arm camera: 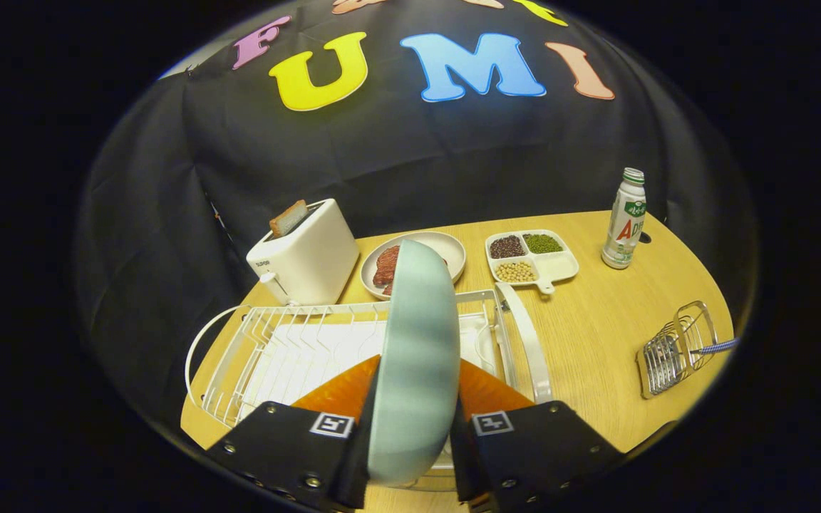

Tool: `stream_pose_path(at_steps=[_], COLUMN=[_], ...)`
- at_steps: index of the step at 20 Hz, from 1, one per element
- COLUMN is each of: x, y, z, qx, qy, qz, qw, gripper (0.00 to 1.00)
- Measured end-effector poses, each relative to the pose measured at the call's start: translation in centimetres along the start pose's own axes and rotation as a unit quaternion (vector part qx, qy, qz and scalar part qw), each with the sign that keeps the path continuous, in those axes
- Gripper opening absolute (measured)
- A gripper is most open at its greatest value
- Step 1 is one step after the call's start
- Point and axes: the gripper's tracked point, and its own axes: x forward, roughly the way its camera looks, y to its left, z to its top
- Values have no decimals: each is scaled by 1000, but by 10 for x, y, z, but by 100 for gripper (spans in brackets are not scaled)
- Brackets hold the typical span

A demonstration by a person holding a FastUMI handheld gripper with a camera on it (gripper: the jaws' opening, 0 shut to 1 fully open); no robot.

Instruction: Take the plate from the dish rack, then take the spoon from the basket and place it into the plate.

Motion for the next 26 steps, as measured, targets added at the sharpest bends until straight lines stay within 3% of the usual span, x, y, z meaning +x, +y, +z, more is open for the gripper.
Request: stream_pose_path(at_steps=[1,7,15,16,26], x=[2,-11,-51,-60,-128], y=[-1,-13,-6,-5,-21], z=[-2,16,70,76,66], qx=[1,-4,-103,-115,-66], qy=[1,-11,-75,-83,-109], qz=[-15,-116,-187,-184,-187], qw=[1000,993,974,973,974], gripper=[40,30,30,24,24])
